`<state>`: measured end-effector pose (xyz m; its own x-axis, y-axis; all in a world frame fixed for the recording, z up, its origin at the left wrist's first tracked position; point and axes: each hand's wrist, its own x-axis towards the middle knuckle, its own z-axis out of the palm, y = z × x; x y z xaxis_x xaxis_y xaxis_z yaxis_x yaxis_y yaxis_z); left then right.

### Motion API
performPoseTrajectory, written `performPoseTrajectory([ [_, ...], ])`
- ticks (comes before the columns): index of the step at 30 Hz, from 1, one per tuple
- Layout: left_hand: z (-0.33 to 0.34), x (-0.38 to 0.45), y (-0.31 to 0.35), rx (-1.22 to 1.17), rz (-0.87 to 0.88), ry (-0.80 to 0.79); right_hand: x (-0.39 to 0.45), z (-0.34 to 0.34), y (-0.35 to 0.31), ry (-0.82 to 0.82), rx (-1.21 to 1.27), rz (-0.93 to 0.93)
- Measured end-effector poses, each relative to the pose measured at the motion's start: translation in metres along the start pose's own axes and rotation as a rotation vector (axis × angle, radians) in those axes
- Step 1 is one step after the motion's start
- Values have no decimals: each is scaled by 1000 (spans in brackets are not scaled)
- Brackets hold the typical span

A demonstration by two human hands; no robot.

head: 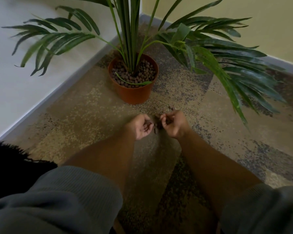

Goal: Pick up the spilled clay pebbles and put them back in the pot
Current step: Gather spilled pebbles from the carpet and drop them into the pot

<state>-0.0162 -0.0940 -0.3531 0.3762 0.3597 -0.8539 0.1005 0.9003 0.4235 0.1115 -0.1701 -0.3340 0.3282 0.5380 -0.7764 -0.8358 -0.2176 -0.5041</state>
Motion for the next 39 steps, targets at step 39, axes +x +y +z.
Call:
performPoseTrajectory([
  [39, -6, -80, 97, -526, 518, -194, -52, 126, -54, -352, 18, -167],
])
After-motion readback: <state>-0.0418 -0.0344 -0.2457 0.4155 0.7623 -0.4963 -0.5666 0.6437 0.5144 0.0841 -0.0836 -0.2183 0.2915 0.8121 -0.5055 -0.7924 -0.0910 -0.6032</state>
